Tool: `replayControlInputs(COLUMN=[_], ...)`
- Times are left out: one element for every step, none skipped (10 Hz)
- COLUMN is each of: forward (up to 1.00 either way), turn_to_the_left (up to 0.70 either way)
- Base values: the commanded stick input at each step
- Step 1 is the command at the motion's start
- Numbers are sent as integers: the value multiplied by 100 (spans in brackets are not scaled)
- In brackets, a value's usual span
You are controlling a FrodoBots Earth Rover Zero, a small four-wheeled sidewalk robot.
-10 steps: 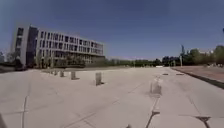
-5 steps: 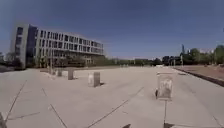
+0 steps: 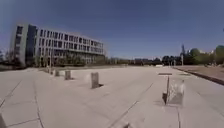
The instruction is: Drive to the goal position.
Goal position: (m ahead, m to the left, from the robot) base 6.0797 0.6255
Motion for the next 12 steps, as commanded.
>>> replayControlInputs(forward=[70, 70, 70, 70, 70, 70, 70, 70, 70, 70, 70, 70], turn_to_the_left=[-35, -35, -23, -6, 0, 0, 0, 0, 0, 0, 0, 0])
